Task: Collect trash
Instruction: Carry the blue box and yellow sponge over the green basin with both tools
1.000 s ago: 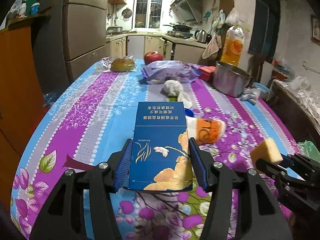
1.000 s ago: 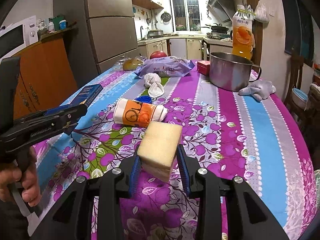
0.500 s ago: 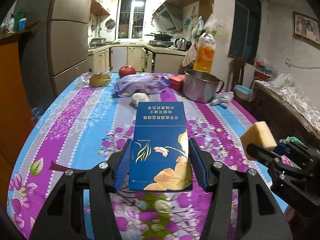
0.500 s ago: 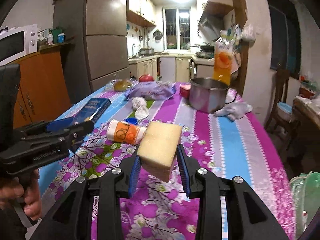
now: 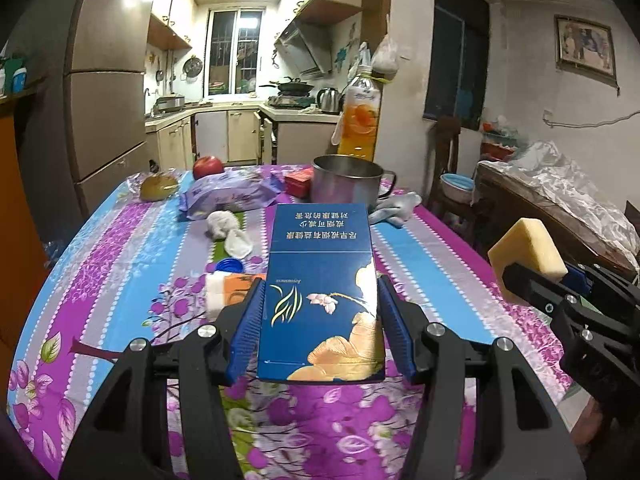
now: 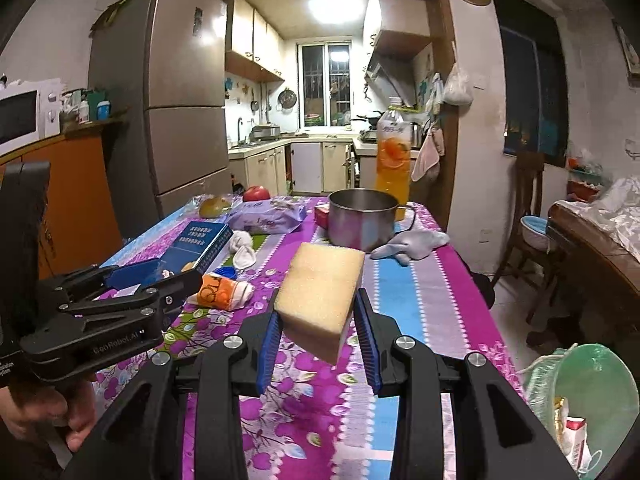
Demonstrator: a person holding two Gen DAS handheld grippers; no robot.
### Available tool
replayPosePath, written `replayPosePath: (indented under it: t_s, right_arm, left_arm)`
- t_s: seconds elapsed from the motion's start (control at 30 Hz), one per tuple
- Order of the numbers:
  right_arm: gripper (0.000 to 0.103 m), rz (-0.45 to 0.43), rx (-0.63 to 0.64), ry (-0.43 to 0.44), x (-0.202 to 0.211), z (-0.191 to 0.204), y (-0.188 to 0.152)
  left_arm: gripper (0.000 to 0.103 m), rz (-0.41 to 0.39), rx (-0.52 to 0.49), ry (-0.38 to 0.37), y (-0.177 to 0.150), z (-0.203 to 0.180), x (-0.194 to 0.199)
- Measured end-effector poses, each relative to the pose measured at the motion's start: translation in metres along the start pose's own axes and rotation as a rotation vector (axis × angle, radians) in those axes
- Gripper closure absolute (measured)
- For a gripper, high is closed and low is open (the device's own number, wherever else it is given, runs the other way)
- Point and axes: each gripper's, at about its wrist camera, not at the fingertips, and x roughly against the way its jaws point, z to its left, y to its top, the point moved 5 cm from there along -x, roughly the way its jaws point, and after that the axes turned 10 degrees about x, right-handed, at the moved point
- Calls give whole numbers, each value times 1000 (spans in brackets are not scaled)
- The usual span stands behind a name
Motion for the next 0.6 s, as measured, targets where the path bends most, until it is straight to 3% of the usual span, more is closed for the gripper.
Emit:
replayPosePath:
  t_s: [0.3, 0.6]
  right_arm:
    - [67, 3, -23, -74, 30, -44, -3]
    - [67, 27, -78, -188, 68, -120, -20]
  left_arm:
    - [50, -5, -48, -82, 4, -58, 0]
    - [50, 23, -115, -187, -1, -135, -14]
